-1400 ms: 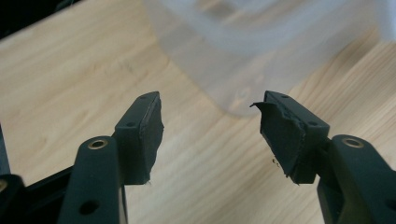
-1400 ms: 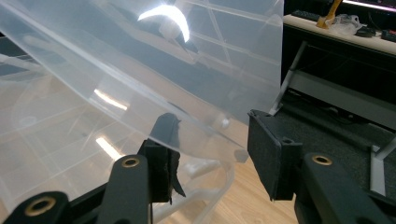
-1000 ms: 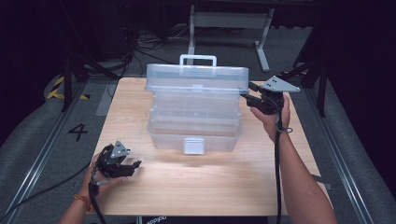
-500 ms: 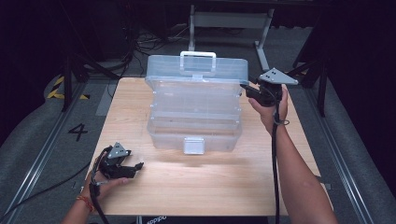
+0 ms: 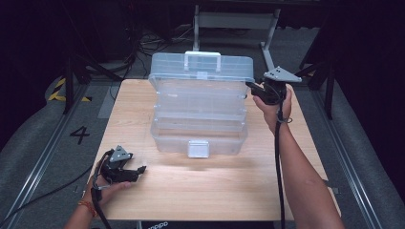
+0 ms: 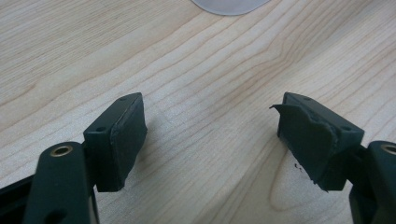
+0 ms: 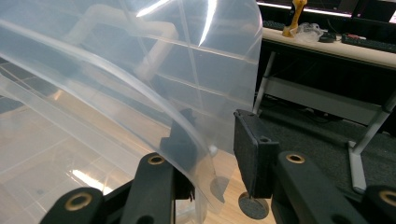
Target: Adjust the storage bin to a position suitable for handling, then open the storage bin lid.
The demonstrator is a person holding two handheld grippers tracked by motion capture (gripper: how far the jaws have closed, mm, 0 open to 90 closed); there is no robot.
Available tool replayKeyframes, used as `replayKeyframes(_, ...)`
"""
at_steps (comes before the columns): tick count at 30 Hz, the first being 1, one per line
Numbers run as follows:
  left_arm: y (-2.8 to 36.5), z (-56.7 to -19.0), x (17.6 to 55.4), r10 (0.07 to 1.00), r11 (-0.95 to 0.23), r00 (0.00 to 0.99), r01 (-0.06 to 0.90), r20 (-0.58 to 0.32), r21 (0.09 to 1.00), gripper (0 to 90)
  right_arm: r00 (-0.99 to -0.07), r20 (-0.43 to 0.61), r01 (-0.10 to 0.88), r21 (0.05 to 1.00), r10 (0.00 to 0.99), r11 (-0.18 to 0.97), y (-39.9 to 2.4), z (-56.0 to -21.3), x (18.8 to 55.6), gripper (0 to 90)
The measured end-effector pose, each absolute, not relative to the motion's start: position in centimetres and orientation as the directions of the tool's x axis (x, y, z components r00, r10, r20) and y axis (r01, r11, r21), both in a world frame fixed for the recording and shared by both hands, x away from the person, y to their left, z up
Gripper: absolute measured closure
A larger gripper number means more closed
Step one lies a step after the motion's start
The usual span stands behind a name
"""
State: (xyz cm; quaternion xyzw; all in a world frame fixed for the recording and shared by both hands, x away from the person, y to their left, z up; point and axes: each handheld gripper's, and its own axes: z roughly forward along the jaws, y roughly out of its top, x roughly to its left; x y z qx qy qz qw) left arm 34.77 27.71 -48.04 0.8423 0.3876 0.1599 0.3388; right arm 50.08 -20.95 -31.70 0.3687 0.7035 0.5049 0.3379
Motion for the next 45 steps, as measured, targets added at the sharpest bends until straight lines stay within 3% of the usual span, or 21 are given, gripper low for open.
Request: replayKeyframes(45, 27.7, -48.0, 34.6, 0.768, -0.462, 0.641, 0.557, -0.003, 0.690, 23.8, -0.485, -0.093, 0.190, 0.959, 0.869, 0.209, -20.9, -30.7, 53.1, 72.2)
